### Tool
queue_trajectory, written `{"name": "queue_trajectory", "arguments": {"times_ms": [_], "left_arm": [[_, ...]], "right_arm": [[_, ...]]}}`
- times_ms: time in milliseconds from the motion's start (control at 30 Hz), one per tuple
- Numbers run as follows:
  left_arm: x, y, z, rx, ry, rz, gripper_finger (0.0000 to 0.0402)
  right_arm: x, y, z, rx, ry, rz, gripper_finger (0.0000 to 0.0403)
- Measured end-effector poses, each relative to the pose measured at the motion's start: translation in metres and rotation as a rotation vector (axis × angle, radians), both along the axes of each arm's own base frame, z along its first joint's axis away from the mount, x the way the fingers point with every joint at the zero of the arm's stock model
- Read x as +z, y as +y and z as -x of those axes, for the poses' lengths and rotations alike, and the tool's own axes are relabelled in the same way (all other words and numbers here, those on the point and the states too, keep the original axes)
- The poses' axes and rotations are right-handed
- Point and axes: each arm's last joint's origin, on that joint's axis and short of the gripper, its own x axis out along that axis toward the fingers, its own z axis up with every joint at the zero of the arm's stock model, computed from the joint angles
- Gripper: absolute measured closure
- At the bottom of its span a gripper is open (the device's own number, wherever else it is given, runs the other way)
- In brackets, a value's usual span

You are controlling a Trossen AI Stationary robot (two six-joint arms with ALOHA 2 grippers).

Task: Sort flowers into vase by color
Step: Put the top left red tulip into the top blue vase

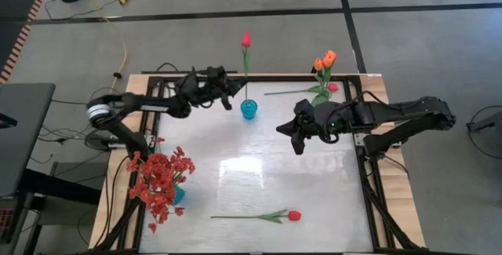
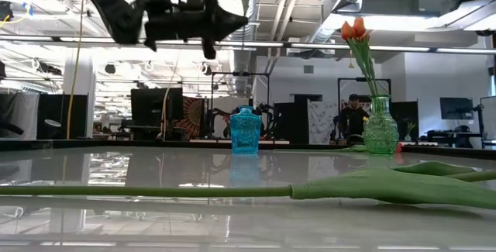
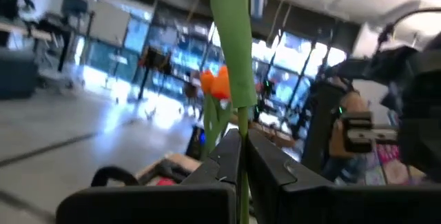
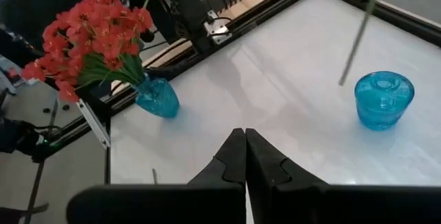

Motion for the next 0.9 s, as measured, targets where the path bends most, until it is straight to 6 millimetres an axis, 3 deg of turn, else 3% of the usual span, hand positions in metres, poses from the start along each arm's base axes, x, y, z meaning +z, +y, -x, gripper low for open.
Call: {"name": "queue_trajectory", "arguments": {"times_ms": [267, 633, 900], "left_arm": [[-0.032, 0.017, -0.011, 0.056, -0.037, 0.027, 0.0401], [-0.031, 0.034, -0.009, 0.128, 0.002, -0.05, 0.0401], [-0.041, 0.035, -0.012, 0.135, 0.105, -0.035, 0.0401]], "right_arm": [[-0.002, 0.001, 0.001, 0.021, 0.025, 0.036, 0.0377], [-0.003, 0.0, 0.009, 0.056, 0.074, 0.039, 0.0377], [-0.003, 0.002, 0.009, 0.083, 0.077, 0.026, 0.0377]]}}
